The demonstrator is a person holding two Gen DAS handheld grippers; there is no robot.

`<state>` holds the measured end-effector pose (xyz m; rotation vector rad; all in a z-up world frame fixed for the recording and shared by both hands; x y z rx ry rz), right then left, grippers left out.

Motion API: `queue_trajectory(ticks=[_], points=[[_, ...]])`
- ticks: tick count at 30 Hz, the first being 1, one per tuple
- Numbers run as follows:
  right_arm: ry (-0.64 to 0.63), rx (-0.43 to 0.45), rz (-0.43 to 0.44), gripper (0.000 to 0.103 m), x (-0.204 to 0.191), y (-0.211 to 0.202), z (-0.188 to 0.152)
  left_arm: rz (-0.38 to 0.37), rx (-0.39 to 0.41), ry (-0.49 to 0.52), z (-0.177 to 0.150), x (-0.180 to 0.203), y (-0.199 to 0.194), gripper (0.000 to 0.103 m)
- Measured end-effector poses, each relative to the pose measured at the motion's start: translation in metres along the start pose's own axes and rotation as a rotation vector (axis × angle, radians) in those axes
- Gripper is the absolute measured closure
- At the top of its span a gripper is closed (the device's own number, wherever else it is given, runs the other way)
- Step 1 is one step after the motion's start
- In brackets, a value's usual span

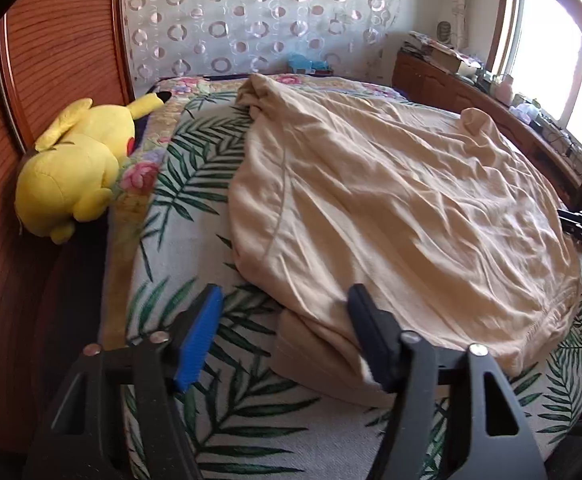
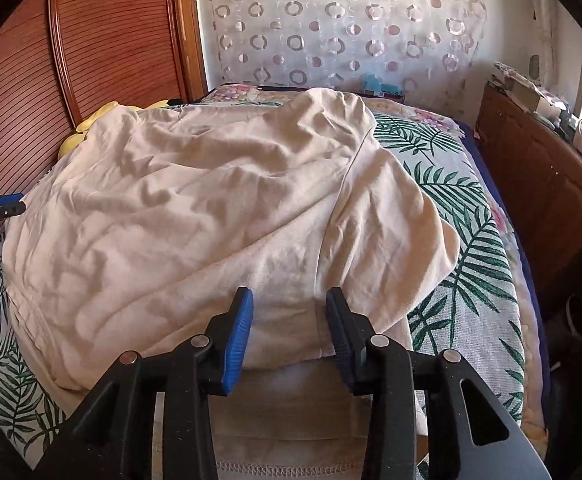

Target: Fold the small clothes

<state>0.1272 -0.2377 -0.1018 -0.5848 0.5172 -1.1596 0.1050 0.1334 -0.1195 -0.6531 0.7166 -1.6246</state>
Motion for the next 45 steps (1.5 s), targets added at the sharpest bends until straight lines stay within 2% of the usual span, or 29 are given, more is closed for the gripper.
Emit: queue_trajectory(ticks=[3,5,7,10,13,17,22,26,29,30,32,34,36,39,42,43,45], points=[[0.003,0.001,0.004,0.063,0.002,-0.001,0.0,-0.037,0.014,-0.011,0.001,0.007,0.0,0.064],[0.011,0.002,0.008,0.064,0.004,-0.001,0.0,-0.082,0.009,-0.01,0.003,0.016,0.002,0.096],[0.02,0.003,0.011,0.064,0.006,-0.004,0.001,-0.095,0.024,0.014,0.011,0.028,0.001,0.098],[0.059,0.041,0.038,0.064,0.009,-0.017,0.004,-0.157,0.095,0.042,0.041,0.054,-0.012,0.099],[0.074,0.073,0.041,0.064,0.012,-0.034,0.005,-0.219,0.153,0.086,0.081,0.093,-0.025,0.099],[0.091,0.127,0.023,0.064,0.024,-0.061,0.01,-0.331,0.202,0.175,0.135,0.165,-0.037,0.099],[0.107,0.194,-0.033,0.064,0.043,-0.093,0.013,-0.463,0.204,0.309,0.176,0.268,-0.042,0.099],[0.132,0.222,-0.058,0.064,0.058,-0.111,0.011,-0.533,0.166,0.397,0.186,0.336,-0.043,0.099],[0.152,0.229,-0.064,0.064,0.066,-0.115,0.007,-0.565,0.12,0.423,0.181,0.363,-0.039,0.098],[0.158,0.227,-0.064,0.064,0.067,-0.115,0.005,-0.589,0.105,0.43,0.178,0.369,-0.038,0.097],[0.159,0.219,-0.065,0.064,0.067,-0.112,0.003,-0.571,0.113,0.464,0.173,0.369,-0.04,0.076],[0.158,0.213,-0.059,0.064,0.065,-0.108,0.004,-0.542,0.121,0.458,0.171,0.361,-0.039,0.062],[0.153,0.212,-0.05,0.064,0.059,-0.105,0.008,-0.524,0.122,0.43,0.172,0.341,-0.039,0.06],[0.13,0.211,-0.022,0.064,0.049,-0.102,0.022,-0.458,0.131,0.392,0.175,0.309,-0.034,0.054],[0.087,0.197,0.02,0.063,0.029,-0.086,0.038,-0.369,0.148,0.351,0.173,0.265,-0.032,0.037],[0.076,0.188,0.034,0.063,0.023,-0.079,0.043,-0.352,0.151,0.334,0.172,0.252,-0.029,0.026],[0.05,0.164,0.071,0.063,0.003,-0.062,0.056,-0.3,0.162,0.295,0.169,0.219,-0.029,0.023]])
Point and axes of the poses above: each gripper's, at about its wrist camera, not at the fingertips, and y roughly the way its jaws point, x to its right, z to its top, the point moved 9 cm from there along y, roughly the way its jaws point, and after that the axes turned 6 degrees about y, right-handed, at the moved point
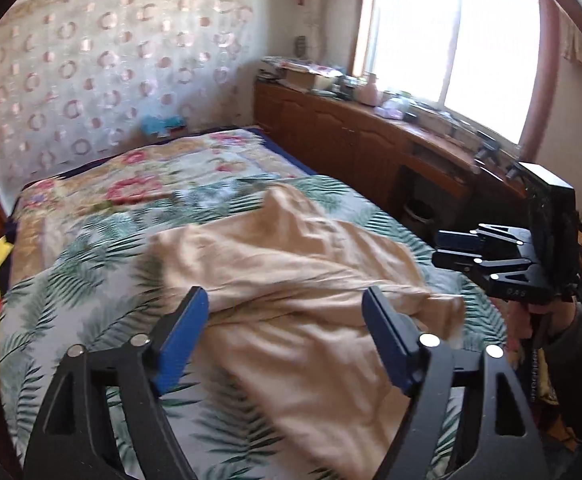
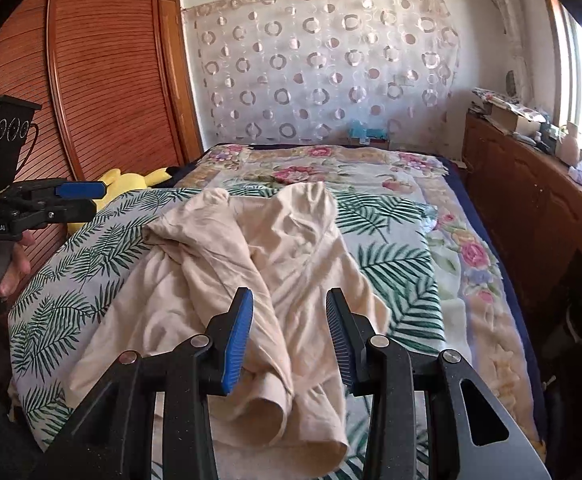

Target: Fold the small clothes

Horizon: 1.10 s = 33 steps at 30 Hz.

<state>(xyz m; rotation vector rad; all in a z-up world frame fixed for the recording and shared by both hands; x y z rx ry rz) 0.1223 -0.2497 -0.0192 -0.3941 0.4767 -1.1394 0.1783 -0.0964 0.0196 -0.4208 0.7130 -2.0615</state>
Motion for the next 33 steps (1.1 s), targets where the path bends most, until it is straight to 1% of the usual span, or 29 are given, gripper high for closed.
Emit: queue_trajectory(ticks=[2,4,7,11,16,19,21,23,24,25,26,27,28,30,33], points=[[-0.031,-0.024,0.036,0.063,-0.019,0.022,0.01,0.049,0.003,-0.027,-0.01,-0.026,-0.006,0.023],[-0.082,-0.044,0.068,0.059,-0.043,0.045,0.02,0.089,0.011,-0.064,-0.02,-0.051,-0.015,0.023],[-0.144,-0.1,0.115,0.059,-0.078,0.084,0.029,0.129,0.019,-0.114,-0.036,-0.08,-0.028,0.023],[-0.215,-0.182,0.145,0.059,-0.12,0.135,0.037,0.173,0.036,-0.169,-0.053,-0.112,-0.045,0.023],[-0.276,-0.259,0.166,0.059,-0.153,0.184,0.043,0.196,0.036,-0.197,-0.067,-0.129,-0.053,0.023],[-0.303,-0.302,0.149,0.059,-0.16,0.208,0.044,0.2,0.036,-0.199,-0.073,-0.13,-0.054,0.023],[-0.32,-0.335,0.123,0.059,-0.162,0.222,0.04,0.198,0.036,-0.2,-0.076,-0.131,-0.054,0.023],[-0.342,-0.345,0.089,0.059,-0.164,0.233,0.039,0.192,0.036,-0.204,-0.077,-0.131,-0.053,0.023],[-0.341,-0.339,0.089,0.059,-0.165,0.235,0.041,0.188,0.036,-0.207,-0.078,-0.13,-0.051,0.023],[-0.329,-0.341,0.096,0.062,-0.164,0.235,0.043,0.184,0.035,-0.209,-0.079,-0.129,-0.05,0.023],[-0.314,-0.334,0.101,0.069,-0.162,0.235,0.046,0.18,0.032,-0.209,-0.08,-0.128,-0.047,0.023],[-0.304,-0.317,0.102,0.094,-0.159,0.231,0.05,0.178,0.03,-0.208,-0.08,-0.127,-0.046,0.023],[-0.291,-0.297,0.113,0.098,-0.157,0.226,0.054,0.175,0.029,-0.207,-0.082,-0.126,-0.046,0.023],[-0.243,-0.265,0.152,0.098,-0.15,0.212,0.065,0.165,0.026,-0.208,-0.082,-0.124,-0.042,0.023],[-0.193,-0.183,0.165,0.099,-0.131,0.179,0.086,0.151,0.025,-0.211,-0.083,-0.12,-0.037,0.023]])
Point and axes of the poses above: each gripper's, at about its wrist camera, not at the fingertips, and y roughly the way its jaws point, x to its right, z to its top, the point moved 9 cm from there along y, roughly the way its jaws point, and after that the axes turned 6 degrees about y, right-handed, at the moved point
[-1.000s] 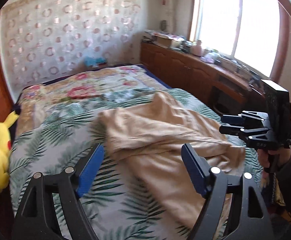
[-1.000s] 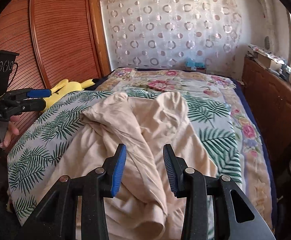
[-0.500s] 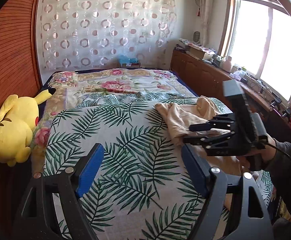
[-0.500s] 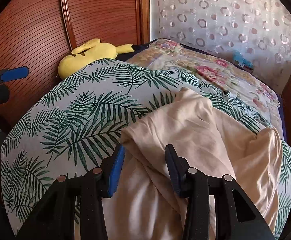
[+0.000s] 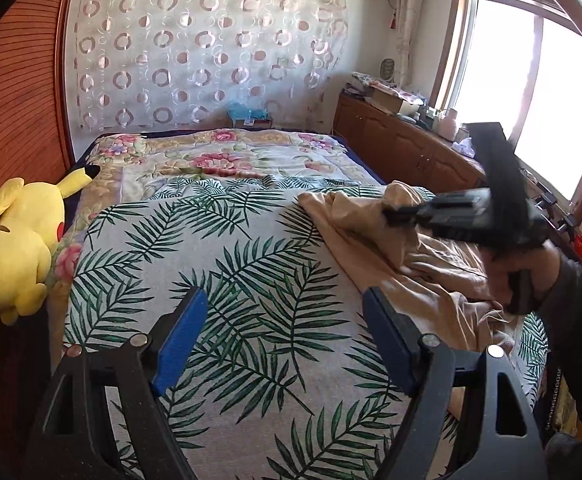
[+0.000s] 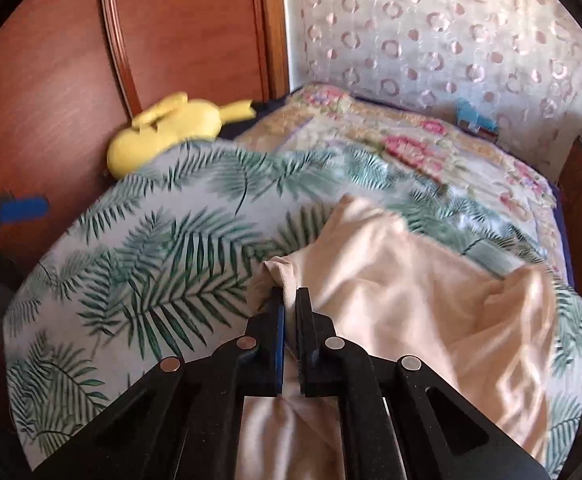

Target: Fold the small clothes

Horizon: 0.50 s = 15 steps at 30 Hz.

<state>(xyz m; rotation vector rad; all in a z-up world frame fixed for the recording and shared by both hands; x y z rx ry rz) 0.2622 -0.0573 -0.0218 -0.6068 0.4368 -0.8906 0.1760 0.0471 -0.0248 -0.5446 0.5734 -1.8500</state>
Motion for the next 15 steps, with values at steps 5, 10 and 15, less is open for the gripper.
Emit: queue_trajectory(ticks=[5,10,15], points=[[0.074,0.092,-0.091,0.099,0.058,-0.055,0.022,-0.022,-0.009,0.003,-0.001,0.014,0.006,0.023],[0.228,0.129,-0.27,0.098,0.147,-0.083,0.025,-0.049,-0.026,0.013,-0.005,0.03,0.014,0.023],[0.263,-0.029,-0.419,0.082,0.191,-0.054,-0.018,-0.082,-0.05,0.012,-0.009,0.049,0.026,0.023]])
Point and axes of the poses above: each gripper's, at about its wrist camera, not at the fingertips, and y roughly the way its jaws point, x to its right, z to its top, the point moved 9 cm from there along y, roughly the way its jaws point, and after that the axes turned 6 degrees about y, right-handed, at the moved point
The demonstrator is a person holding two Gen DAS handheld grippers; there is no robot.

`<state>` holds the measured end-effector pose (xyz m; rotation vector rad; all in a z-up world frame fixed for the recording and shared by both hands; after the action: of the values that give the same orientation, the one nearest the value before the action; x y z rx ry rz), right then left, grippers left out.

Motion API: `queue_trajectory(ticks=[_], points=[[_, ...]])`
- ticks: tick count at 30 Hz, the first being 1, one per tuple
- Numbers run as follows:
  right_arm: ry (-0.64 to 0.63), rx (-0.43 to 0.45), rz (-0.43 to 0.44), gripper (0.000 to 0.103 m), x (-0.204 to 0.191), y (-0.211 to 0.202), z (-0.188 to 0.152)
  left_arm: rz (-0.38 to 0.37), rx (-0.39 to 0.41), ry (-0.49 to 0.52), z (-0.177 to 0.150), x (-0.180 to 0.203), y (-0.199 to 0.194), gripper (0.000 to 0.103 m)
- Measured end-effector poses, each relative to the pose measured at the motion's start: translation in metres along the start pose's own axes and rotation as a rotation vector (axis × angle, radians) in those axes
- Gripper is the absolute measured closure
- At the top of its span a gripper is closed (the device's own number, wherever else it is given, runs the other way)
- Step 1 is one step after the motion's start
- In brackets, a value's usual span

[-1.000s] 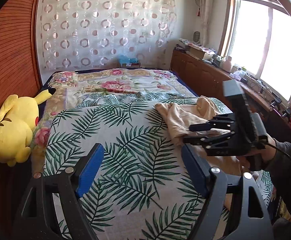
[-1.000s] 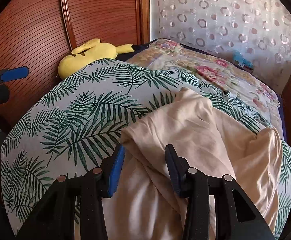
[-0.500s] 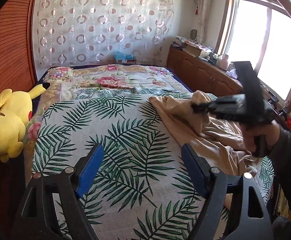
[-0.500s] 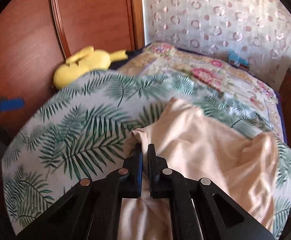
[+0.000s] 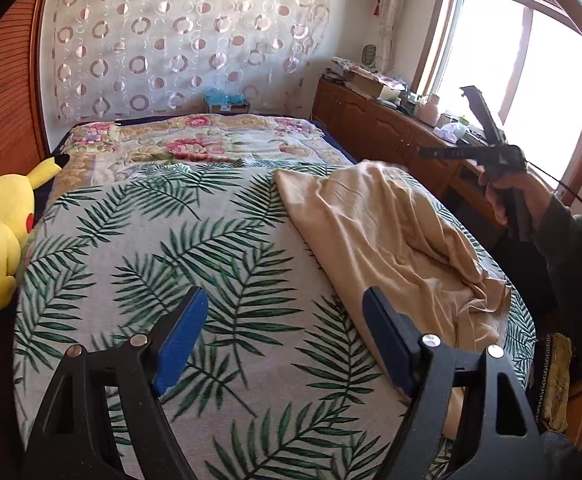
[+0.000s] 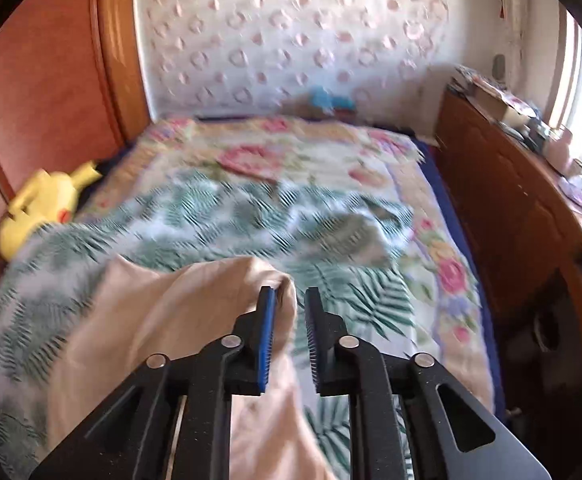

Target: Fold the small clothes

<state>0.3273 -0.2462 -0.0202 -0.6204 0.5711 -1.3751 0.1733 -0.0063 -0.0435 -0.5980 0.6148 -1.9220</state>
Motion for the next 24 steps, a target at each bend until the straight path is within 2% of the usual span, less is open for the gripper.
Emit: queue_trajectory(ticks=[2,4,6,12,16,20,24], points=[[-0.006,-0.025,0.004,0.08,0.001,0.004,-0.017,-0.017,-0.016,0.011,-0.003,0.011,0.008,0.023],[-0.019,-0.009,-0.001,0.08,-0.002,-0.004,-0.032,-0.027,-0.031,0.032,-0.006,0.023,0.014,0.023],[-0.032,0.013,0.049,0.08,-0.013,-0.021,-0.053,-0.044,-0.045,0.054,-0.012,0.038,0.02,0.023],[-0.091,0.031,0.188,0.08,-0.029,-0.086,-0.145,-0.088,-0.101,0.096,-0.037,0.073,0.041,0.023],[-0.087,-0.007,0.218,0.08,-0.029,-0.102,-0.193,-0.109,-0.129,0.116,-0.051,0.093,0.045,0.023],[-0.082,-0.043,0.209,0.08,-0.024,-0.099,-0.214,-0.118,-0.148,0.13,-0.061,0.103,0.047,0.023],[-0.083,-0.067,0.193,0.08,-0.022,-0.093,-0.214,-0.126,-0.156,0.126,-0.064,0.107,0.05,0.023]])
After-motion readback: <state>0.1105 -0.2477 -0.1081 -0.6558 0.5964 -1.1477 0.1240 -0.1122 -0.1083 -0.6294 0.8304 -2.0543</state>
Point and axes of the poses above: each gripper's, at about its wrist camera, not at the fingertips, and y roughly the way its jaws point, x to its right, z to its top, the point moved 9 cm from there along y, roughly the way its jaws point, and after that the axes turned 6 degrees about y, right-handed, at the moved point
